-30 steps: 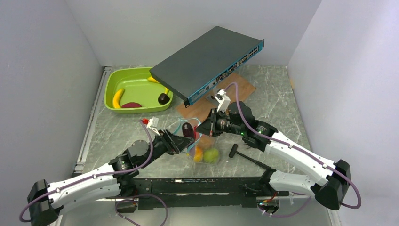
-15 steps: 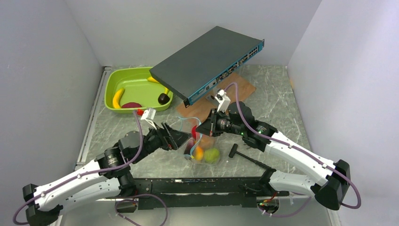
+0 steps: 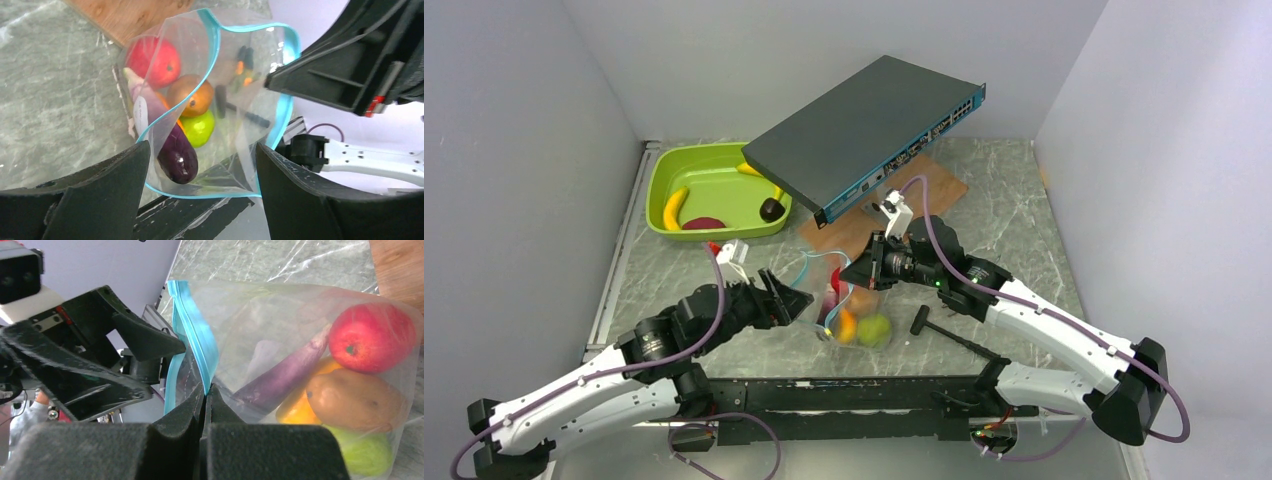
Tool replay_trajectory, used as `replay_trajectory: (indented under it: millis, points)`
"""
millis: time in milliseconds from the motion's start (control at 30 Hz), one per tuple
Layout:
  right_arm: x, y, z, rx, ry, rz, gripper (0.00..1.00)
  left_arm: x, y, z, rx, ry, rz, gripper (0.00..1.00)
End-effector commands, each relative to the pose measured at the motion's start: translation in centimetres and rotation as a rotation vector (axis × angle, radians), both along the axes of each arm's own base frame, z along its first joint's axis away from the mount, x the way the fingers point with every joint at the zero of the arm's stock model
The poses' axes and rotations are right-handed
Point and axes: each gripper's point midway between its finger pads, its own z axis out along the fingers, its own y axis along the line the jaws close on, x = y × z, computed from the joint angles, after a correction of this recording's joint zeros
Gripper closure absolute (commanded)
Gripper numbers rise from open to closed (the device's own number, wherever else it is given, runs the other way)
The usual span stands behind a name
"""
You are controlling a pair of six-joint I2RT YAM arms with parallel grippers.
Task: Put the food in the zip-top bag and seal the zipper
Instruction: Place the fake vegetable in the zipper food storage bag.
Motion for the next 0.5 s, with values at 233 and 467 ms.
replay_trajectory:
  millis: [233,467]
  points:
    - [0.1,0.4,1.3,0.043,-0.038,0.016,1.00,-0.4,-1.3,-2.5,0.035,0.064,-0.041,0.43]
    - [0.2,0.2,1.2,0.037,-0.044,0.009,1.00,-0.1,-1.2,1.4,0.017,-0.020,-0.054,0.48]
